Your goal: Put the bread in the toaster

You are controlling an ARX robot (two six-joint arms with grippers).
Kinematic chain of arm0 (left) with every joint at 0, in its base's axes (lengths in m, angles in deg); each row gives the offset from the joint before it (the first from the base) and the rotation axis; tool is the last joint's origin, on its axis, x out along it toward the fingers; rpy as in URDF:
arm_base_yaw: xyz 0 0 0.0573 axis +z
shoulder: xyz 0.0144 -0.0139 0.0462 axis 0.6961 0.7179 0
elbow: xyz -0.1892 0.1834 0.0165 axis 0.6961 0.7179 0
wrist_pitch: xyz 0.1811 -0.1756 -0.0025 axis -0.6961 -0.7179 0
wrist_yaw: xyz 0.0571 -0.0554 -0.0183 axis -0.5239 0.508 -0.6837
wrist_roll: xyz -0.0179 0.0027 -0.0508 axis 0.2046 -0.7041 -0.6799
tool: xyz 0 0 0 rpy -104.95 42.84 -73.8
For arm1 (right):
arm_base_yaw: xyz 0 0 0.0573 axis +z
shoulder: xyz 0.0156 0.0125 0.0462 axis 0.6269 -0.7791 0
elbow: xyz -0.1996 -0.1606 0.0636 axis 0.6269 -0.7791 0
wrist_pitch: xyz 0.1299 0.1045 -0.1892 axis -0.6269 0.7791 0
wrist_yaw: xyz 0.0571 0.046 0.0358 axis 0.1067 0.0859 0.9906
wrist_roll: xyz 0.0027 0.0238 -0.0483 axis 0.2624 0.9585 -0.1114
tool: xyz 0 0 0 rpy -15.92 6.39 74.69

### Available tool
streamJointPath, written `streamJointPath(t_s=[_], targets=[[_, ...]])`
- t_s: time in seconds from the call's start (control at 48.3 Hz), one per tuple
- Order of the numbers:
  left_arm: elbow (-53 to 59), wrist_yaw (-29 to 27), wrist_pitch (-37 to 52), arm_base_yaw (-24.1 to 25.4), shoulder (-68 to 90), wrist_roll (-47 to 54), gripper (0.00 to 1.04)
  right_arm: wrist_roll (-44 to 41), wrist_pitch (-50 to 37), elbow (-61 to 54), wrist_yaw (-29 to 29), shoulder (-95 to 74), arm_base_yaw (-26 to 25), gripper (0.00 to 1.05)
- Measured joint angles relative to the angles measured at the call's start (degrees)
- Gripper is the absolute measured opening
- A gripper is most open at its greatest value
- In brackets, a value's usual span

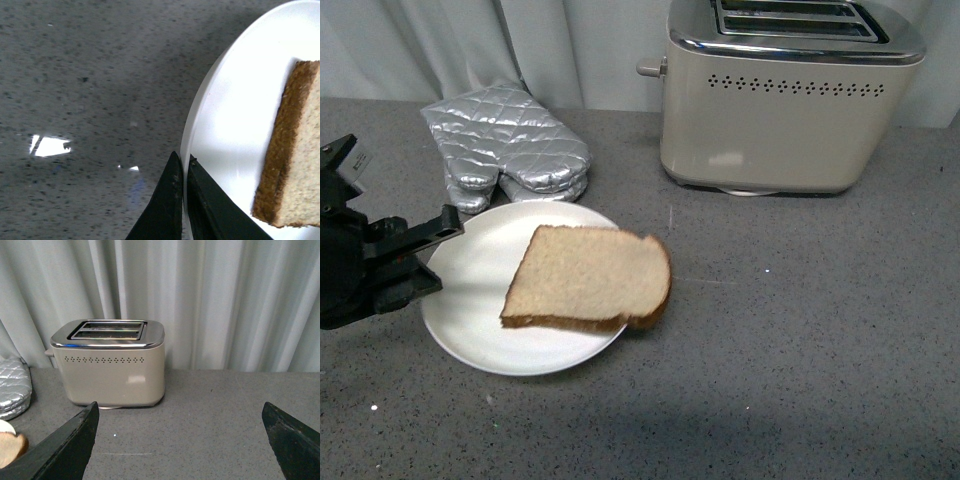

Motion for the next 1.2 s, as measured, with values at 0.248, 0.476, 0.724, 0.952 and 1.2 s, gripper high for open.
streamJointPath(t_s=[0.248, 0.476, 0.724, 0.952, 1.2], targets=[[-5.14, -0.92, 0.55, -9.90, 3.65, -8.70, 0.03, -0.02, 0.00, 0.00, 0.00, 0.00, 0.00, 0.95], [-14.27, -1.49, 0.31, -19.41, 11.52, -15.58, 0.03, -0.02, 0.00, 0.00, 0.00, 0.00, 0.00, 0.95], [-25.57, -2.86, -2.62, -26.84, 19.93, -20.57, 0.03, -0.02, 0.00, 0.00, -0.02, 0.00, 0.00, 0.95], [-28.83, -3.48, -5.68, -28.70, 21.84, -21.42, 0.13, -0.02, 0.00, 0.00, -0.02, 0.00, 0.00, 0.95], [-24.50, -9.84, -0.42, -28.20, 14.51, -22.05, 0.56, -0.02, 0.00, 0.00, -0.02, 0.00, 0.00, 0.95]])
